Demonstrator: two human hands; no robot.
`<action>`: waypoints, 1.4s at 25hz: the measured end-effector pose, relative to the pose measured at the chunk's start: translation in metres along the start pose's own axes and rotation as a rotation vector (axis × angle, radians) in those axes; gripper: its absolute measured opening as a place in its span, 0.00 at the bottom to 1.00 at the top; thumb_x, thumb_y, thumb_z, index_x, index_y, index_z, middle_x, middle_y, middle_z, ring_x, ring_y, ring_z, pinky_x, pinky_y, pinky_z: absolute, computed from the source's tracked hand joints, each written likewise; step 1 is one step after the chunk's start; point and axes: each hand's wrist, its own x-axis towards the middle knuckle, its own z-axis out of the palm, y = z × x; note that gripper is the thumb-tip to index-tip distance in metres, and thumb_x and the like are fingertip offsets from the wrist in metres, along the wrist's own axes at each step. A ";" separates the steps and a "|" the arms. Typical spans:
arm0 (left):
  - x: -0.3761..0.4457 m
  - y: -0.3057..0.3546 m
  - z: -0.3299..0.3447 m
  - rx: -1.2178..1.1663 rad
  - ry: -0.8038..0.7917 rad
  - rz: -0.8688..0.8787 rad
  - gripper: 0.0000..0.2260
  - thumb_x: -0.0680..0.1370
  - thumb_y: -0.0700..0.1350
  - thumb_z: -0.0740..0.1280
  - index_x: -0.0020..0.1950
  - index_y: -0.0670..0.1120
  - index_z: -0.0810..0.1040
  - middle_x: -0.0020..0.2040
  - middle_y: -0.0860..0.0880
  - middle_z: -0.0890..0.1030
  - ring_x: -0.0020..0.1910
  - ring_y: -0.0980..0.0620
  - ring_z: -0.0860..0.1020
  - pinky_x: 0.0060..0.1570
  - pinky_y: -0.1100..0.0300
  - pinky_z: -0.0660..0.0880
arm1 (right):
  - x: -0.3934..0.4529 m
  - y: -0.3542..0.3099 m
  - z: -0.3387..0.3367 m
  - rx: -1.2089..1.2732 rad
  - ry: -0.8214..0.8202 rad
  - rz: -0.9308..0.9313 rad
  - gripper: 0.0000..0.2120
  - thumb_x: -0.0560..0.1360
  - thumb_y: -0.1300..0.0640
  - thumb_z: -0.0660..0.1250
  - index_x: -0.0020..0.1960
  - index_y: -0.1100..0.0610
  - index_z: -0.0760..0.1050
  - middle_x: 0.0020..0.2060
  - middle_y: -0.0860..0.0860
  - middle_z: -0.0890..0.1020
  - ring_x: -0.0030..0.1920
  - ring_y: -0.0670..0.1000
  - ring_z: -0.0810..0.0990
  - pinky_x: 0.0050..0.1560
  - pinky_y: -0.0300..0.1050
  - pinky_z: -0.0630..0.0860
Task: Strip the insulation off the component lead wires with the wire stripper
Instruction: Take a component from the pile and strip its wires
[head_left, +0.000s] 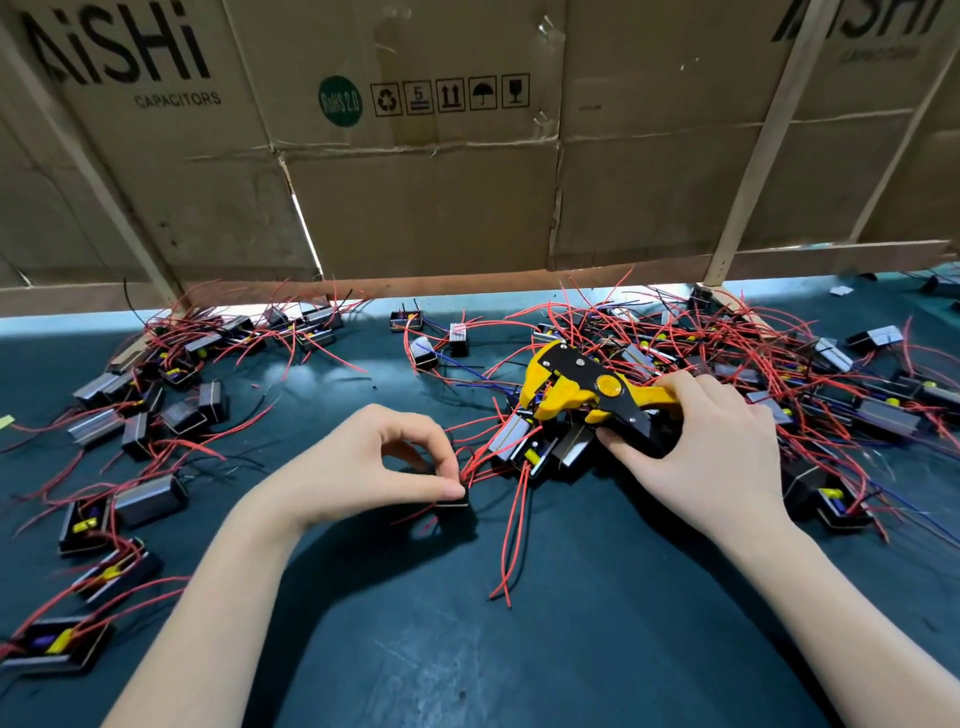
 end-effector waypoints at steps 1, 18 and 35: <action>0.001 0.000 0.001 0.008 0.027 -0.021 0.06 0.71 0.42 0.78 0.41 0.48 0.81 0.38 0.50 0.83 0.40 0.53 0.81 0.48 0.58 0.78 | 0.000 0.000 0.000 0.000 -0.002 0.000 0.27 0.65 0.34 0.71 0.51 0.54 0.76 0.42 0.50 0.78 0.49 0.58 0.77 0.49 0.52 0.67; 0.010 0.003 0.013 -0.162 0.384 -0.291 0.01 0.73 0.37 0.74 0.41 0.42 0.85 0.37 0.46 0.85 0.33 0.57 0.78 0.37 0.69 0.74 | 0.001 -0.001 0.000 0.022 0.026 -0.004 0.25 0.65 0.35 0.71 0.50 0.54 0.76 0.42 0.50 0.78 0.49 0.58 0.77 0.48 0.52 0.65; 0.004 0.002 -0.019 -0.733 0.866 -0.157 0.14 0.79 0.49 0.66 0.40 0.45 0.87 0.30 0.53 0.79 0.29 0.60 0.73 0.32 0.72 0.71 | 0.002 -0.063 0.006 0.626 -0.659 -0.291 0.28 0.69 0.41 0.74 0.64 0.51 0.75 0.59 0.42 0.81 0.58 0.39 0.78 0.63 0.39 0.71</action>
